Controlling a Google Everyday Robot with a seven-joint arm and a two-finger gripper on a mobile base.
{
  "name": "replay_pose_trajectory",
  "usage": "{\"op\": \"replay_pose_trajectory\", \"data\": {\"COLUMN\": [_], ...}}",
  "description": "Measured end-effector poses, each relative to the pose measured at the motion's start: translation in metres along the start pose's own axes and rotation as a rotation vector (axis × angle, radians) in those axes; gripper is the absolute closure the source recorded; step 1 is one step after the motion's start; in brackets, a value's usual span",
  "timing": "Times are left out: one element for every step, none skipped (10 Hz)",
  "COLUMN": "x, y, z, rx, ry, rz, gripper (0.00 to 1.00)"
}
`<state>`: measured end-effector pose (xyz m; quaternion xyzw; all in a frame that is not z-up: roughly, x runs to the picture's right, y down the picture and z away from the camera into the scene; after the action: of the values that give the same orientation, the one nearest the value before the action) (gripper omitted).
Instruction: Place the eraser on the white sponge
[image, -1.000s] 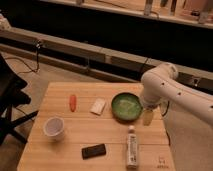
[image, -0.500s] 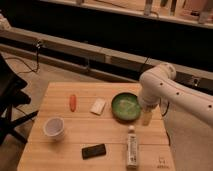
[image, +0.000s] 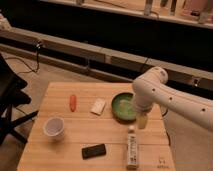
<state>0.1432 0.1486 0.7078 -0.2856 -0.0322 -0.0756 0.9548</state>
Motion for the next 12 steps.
{"op": "replay_pose_trajectory", "data": {"x": [-0.007, -0.015, -0.021, -0.028, -0.036, -0.045, -0.052, -0.058, -0.063, -0.069, -0.078, -0.082], "y": [0.006, 0.011, 0.016, 0.022, 0.027, 0.033, 0.036, 0.04, 0.044, 0.047, 0.049, 0.05], "z": [0.004, 0.007, 0.011, 0.015, 0.02, 0.025, 0.028, 0.031, 0.034, 0.035, 0.036, 0.036], "rx": [0.007, 0.003, -0.006, -0.021, -0.038, -0.058, -0.075, -0.089, -0.1, -0.102, -0.089, -0.083], "ry": [-0.012, -0.036, -0.061, -0.089, -0.118, -0.138, -0.155, -0.172, -0.187, -0.2, -0.224, -0.24], "rz": [-0.017, -0.04, -0.058, -0.076, -0.098, -0.121, -0.147, -0.169, -0.19, -0.213, -0.25, -0.266], "gripper": [0.2, 0.2, 0.2, 0.2, 0.2, 0.2, 0.2, 0.2, 0.2, 0.2, 0.2, 0.2]}}
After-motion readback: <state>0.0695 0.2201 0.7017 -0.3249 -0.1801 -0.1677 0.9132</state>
